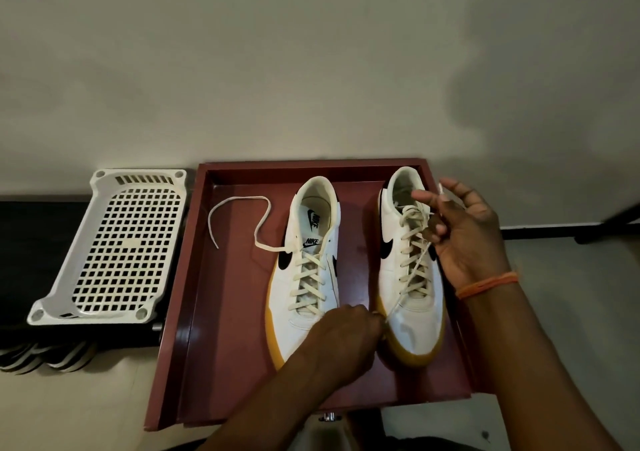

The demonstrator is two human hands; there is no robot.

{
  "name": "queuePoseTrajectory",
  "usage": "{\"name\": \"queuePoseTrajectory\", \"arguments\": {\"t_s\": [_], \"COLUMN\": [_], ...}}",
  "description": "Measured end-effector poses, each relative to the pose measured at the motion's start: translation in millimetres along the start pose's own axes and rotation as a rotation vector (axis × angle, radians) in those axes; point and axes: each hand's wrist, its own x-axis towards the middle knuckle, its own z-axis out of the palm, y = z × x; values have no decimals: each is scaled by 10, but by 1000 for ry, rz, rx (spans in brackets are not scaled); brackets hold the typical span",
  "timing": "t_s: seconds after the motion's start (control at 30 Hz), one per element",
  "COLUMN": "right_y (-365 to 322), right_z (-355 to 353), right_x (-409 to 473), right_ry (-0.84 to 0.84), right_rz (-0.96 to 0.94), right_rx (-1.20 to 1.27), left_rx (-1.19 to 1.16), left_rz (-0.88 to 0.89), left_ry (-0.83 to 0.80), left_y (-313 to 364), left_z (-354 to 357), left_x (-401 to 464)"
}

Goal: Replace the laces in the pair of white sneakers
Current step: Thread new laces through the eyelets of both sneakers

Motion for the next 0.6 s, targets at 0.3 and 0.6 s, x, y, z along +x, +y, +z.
{"name": "queuePoseTrajectory", "arguments": {"t_s": [0.3, 0.6], "right_y": [424, 722], "right_z": [416, 552], "right_x": [-305, -403], "right_ry": [-251, -270], "right_rz": [47, 12], "right_rx": [-275, -319], "left_rx": [-300, -474], "left_rz": [-469, -635], "left_ry": [802, 725], "left_y": [-535, -756], "left_z": [-578, -542], "left_x": [6, -23]}}
